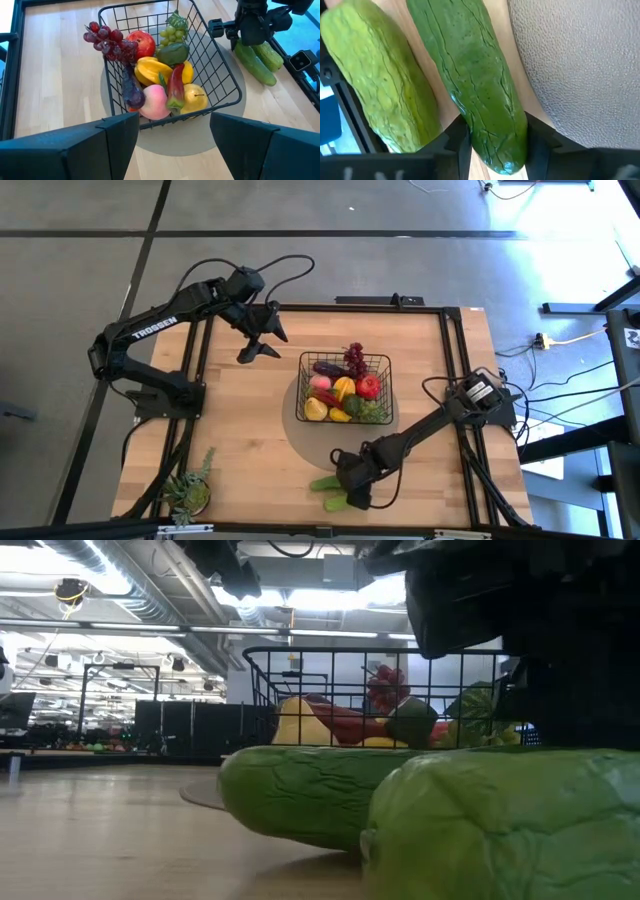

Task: Build produce basket
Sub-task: Put the top green cucumber into the black wire basket

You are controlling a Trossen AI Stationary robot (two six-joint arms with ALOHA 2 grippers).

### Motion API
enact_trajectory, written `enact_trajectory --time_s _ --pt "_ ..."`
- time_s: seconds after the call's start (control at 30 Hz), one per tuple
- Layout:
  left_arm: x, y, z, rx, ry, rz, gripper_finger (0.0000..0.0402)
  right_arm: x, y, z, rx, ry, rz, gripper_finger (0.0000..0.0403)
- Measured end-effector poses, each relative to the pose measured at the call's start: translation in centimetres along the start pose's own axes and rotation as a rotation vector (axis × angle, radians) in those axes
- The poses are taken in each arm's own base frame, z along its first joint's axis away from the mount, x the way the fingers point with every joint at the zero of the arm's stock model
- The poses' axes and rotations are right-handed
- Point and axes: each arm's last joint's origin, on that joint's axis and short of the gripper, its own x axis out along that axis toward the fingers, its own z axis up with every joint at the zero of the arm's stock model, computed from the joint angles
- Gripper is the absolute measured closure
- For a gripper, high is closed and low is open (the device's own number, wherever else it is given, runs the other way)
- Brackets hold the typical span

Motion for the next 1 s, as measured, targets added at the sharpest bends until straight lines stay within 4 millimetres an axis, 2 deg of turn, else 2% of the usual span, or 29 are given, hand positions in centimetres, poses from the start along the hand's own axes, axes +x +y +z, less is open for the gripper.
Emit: enact_trajectory --time_s 0.37,0.53,0.73,0.9,1.0 --pt "0.0 0.1 -0.2 -0.007 0.035 0.036 0.0168 -1.7 0.3 2.5 0.033 -0.055 0.025 0.0285" --pt "0.0 -0.1 -0.5 -0.001 0.061 0.024 0.0168 -2.8 0.3 3.0 0.05 -0.026 -0.013 0.0285" --pt "0.0 -0.1 -0.5 0.036 0.069 0.025 0.0168 -4.8 1.0 3.9 0.032 -0.025 -0.012 0.0288" --pt "0.0 -0.1 -0.5 0.051 0.069 0.024 0.0168 -7.1 2.3 4.7 -0.058 -0.054 0.027 0.0289" --pt "0.0 -0.1 -0.5 0.056 0.069 0.025 0.0168 -8.8 2.8 5.1 -0.015 -0.056 0.011 0.0289"
